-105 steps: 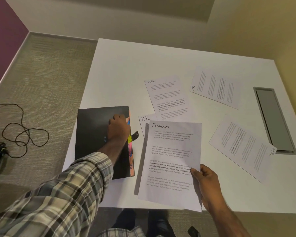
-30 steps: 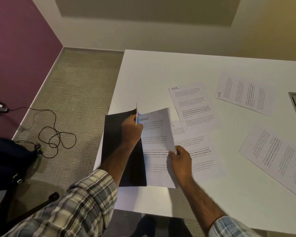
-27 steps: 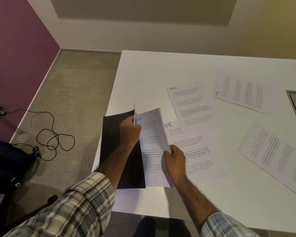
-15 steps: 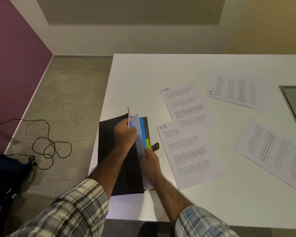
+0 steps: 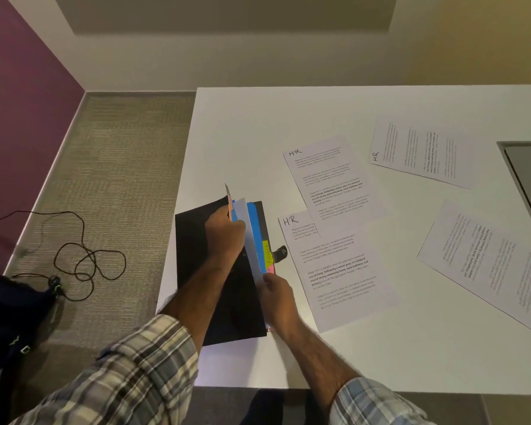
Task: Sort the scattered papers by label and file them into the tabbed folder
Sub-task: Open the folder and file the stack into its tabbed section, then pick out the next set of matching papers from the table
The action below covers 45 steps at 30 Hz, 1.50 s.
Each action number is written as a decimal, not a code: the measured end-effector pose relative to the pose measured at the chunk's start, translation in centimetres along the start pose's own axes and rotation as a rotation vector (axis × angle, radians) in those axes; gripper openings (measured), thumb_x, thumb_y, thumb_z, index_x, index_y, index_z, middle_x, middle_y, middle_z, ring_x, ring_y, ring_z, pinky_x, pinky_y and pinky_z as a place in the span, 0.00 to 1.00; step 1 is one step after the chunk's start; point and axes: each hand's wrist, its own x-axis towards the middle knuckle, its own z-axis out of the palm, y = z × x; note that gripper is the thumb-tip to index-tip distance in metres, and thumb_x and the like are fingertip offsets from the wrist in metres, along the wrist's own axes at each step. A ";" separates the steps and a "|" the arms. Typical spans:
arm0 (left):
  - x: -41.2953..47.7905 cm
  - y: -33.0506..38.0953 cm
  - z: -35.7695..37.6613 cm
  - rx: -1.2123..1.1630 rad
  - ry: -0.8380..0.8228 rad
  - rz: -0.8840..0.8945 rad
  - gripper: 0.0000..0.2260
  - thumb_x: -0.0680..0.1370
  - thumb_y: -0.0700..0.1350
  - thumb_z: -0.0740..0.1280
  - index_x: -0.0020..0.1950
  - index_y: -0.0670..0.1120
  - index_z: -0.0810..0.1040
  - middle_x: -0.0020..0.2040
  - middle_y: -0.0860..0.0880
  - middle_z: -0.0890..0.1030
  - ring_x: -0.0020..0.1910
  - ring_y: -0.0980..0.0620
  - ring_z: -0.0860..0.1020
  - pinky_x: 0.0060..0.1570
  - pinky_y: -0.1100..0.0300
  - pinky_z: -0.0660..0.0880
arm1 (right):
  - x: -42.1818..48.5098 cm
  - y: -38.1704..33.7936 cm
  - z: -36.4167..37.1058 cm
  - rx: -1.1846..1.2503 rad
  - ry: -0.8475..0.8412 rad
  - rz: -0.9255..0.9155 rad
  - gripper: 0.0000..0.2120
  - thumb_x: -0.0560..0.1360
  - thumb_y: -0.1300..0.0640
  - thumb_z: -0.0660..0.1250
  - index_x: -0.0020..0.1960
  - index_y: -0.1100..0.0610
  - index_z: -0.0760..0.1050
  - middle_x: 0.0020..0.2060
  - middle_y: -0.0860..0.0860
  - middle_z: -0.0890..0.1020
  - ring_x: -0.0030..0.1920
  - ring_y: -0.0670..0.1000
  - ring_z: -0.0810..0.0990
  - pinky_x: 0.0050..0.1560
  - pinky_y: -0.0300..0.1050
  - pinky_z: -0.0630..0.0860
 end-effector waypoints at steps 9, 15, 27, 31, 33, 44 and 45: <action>0.2 -0.3 0.3 -0.052 -0.040 -0.020 0.06 0.78 0.36 0.67 0.54 0.38 0.78 0.52 0.44 0.81 0.51 0.48 0.81 0.37 0.69 0.77 | 1.4 -0.7 -0.3 -0.150 -0.159 0.035 0.12 0.82 0.58 0.60 0.57 0.59 0.80 0.53 0.54 0.83 0.55 0.52 0.80 0.55 0.44 0.76; 0.0 0.3 3.1 0.151 -0.078 0.070 0.11 0.76 0.36 0.70 0.57 0.39 0.75 0.54 0.41 0.78 0.49 0.45 0.82 0.43 0.54 0.82 | -0.8 1.2 -4.5 -0.184 0.014 -0.008 0.13 0.81 0.52 0.58 0.45 0.56 0.77 0.38 0.47 0.81 0.39 0.47 0.81 0.35 0.35 0.75; -6.3 3.9 6.5 0.453 -0.323 0.176 0.34 0.78 0.49 0.64 0.81 0.46 0.55 0.79 0.39 0.61 0.77 0.38 0.62 0.77 0.43 0.59 | -6.6 6.5 -19.1 -0.456 0.199 0.078 0.11 0.82 0.48 0.61 0.45 0.52 0.77 0.40 0.47 0.82 0.40 0.49 0.80 0.46 0.47 0.77; -10.7 3.0 7.3 0.461 -0.371 0.306 0.34 0.82 0.53 0.61 0.83 0.47 0.49 0.83 0.41 0.49 0.82 0.39 0.48 0.80 0.43 0.47 | -8.2 8.1 -21.3 -0.561 0.205 0.099 0.13 0.83 0.48 0.59 0.58 0.54 0.78 0.53 0.52 0.82 0.53 0.52 0.80 0.51 0.45 0.73; -12.8 2.7 7.8 0.488 -0.376 0.366 0.35 0.82 0.56 0.60 0.84 0.47 0.48 0.84 0.41 0.45 0.82 0.39 0.47 0.81 0.44 0.46 | -8.5 9.2 -22.1 -0.573 0.238 0.114 0.21 0.83 0.43 0.58 0.67 0.55 0.75 0.61 0.52 0.81 0.61 0.53 0.78 0.57 0.46 0.72; -17.6 7.8 13.6 0.507 -0.383 0.466 0.34 0.84 0.61 0.51 0.83 0.50 0.40 0.83 0.44 0.36 0.82 0.43 0.39 0.79 0.48 0.41 | -7.3 13.8 -32.5 -0.610 0.318 0.118 0.62 0.57 0.16 0.28 0.74 0.51 0.68 0.70 0.48 0.74 0.72 0.53 0.69 0.70 0.52 0.69; -18.2 8.7 14.7 0.524 -0.388 0.477 0.33 0.84 0.61 0.51 0.83 0.50 0.40 0.83 0.44 0.36 0.82 0.43 0.39 0.79 0.49 0.40 | -7.2 14.1 -34.0 -0.617 0.300 0.128 0.58 0.60 0.15 0.34 0.72 0.51 0.69 0.68 0.48 0.75 0.71 0.53 0.69 0.69 0.51 0.70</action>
